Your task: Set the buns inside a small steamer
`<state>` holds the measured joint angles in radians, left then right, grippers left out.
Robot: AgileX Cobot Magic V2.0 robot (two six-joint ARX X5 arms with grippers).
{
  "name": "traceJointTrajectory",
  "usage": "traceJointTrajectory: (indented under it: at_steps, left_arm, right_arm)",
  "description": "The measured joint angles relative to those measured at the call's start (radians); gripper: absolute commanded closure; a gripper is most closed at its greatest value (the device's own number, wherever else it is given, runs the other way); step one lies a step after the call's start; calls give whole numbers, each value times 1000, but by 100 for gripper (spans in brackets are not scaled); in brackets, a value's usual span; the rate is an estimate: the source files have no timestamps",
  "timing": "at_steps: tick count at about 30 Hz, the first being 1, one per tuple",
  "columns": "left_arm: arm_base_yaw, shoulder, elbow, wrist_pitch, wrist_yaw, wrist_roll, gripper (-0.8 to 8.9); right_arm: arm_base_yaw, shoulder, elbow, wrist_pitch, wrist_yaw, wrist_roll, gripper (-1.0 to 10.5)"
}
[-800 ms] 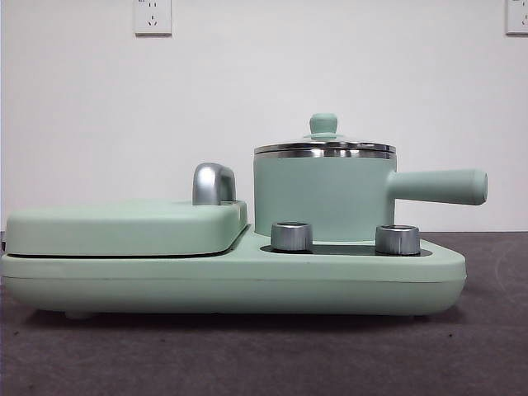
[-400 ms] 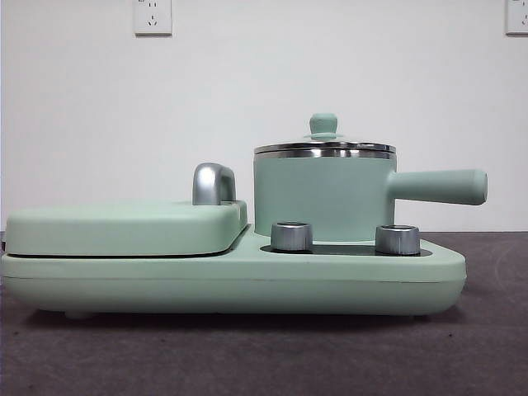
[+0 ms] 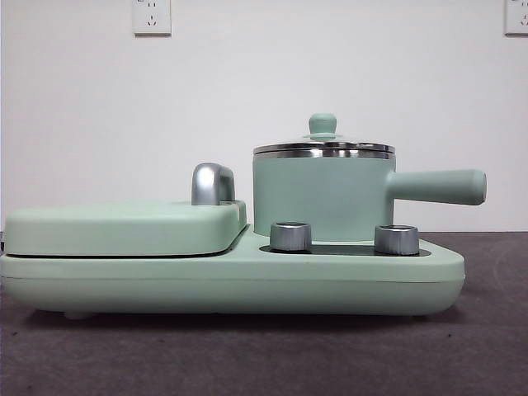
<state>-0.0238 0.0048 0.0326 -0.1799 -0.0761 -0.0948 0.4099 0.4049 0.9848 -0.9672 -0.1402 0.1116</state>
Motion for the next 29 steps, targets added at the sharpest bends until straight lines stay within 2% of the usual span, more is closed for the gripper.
traceJointTrajectory:
  at_steps: [3, 7, 12, 16, 23, 29]
  left_arm:
    - [0, 0, 0, 0, 0, 0, 806]
    - [0, 0, 0, 0, 0, 0, 806]
    - [0, 0, 0, 0, 0, 0, 806]
    - [0, 0, 0, 0, 0, 0, 806]
    - [0, 0, 0, 0, 0, 0, 806]
    - [0, 0, 0, 0, 0, 0, 806]
  right_arm:
    - [-100, -6, -47, 48, 9, 0, 932]
    - [-224, -42, -196, 250, 14, -3, 932]
    - [-334, -149, -491, 591, 12, -4, 932]
    - [-389, -269, -726, 788, 58, -9, 932]
    - [-423, -401, -937, 814, 75, -16, 932]
    - [-423, -399, -969, 799, 93, -35, 932]
